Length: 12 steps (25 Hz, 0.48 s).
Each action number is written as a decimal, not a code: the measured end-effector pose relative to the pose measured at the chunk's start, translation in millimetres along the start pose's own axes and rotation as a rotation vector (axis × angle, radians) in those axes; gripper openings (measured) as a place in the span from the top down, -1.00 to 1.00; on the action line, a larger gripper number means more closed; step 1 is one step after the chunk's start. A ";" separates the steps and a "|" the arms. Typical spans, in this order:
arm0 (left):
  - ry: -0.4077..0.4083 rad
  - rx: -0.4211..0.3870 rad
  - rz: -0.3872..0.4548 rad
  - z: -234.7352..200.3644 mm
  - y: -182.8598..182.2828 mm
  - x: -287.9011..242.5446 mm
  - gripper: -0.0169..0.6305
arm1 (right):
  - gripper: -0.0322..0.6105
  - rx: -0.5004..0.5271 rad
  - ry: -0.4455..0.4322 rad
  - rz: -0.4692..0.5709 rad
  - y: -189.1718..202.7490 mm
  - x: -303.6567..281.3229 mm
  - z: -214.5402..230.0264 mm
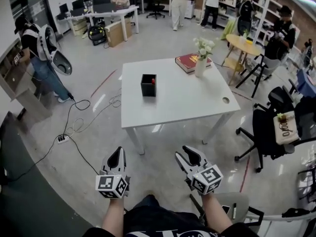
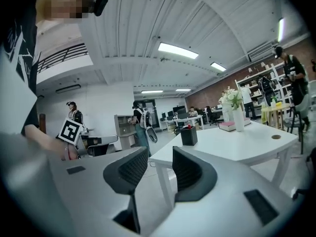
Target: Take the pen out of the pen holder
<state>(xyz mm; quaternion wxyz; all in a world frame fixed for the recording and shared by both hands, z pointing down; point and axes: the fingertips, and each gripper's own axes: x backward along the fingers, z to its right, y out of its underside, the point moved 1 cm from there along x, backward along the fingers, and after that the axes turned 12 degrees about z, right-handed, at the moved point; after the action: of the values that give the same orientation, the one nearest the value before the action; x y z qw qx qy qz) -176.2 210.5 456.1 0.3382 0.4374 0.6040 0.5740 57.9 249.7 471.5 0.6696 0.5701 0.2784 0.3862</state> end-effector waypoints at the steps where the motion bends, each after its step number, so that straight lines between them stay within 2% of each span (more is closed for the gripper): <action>1: 0.007 0.001 -0.001 -4.9 0.4 -6.2 0.95 | 0.44 -0.003 0.011 0.001 0.6 -6.0 2.7; 6: 0.027 -0.001 0.006 -33.0 -2.6 -27.9 0.95 | 0.43 -0.010 0.050 0.021 -0.1 -37.2 9.5; 12: 0.051 -0.050 -0.002 -50.6 1.6 -40.3 0.95 | 0.42 -0.020 0.070 0.035 0.4 -66.3 12.4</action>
<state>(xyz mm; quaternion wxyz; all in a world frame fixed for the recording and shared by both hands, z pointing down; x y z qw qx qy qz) -206.4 153.4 459.6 0.3341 0.4134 0.5985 0.5994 31.6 187.6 469.9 0.6582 0.5542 0.2877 0.4205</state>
